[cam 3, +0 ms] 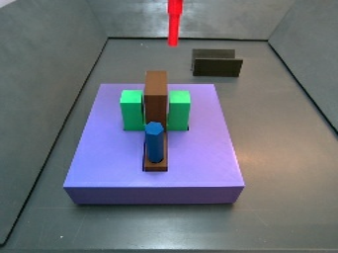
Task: Pick up the red object. Move up. Place the red object on the fixture. Regrasp the red object. Move to above the board. Insert the red object.
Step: Insert the red object.
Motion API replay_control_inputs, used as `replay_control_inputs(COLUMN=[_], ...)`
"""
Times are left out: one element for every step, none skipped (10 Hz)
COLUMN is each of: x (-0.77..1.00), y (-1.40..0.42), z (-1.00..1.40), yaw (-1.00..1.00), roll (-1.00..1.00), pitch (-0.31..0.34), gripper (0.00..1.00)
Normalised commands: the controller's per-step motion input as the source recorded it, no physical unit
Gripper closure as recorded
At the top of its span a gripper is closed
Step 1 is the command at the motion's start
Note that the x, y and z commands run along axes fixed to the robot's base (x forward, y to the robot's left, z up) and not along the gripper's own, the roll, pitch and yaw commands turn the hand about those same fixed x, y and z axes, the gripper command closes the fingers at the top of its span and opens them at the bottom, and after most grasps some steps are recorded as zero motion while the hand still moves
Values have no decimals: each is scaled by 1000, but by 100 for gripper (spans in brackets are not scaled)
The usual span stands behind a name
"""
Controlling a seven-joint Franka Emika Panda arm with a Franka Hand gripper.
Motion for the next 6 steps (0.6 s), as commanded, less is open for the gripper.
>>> replay_control_inputs(x=[-189, -197, -277, -326, -220, -86], y=[0, 0, 0, 0, 0, -9], z=[-694, -651, -611, -520, -406, -403], yaw=[229, 314, 309, 26, 0, 0], roll=[0, 70, 160, 116, 0, 0], pitch=[-273, -297, -289, -100, -1, 1], gripper=[100, 100, 100, 100, 100, 100])
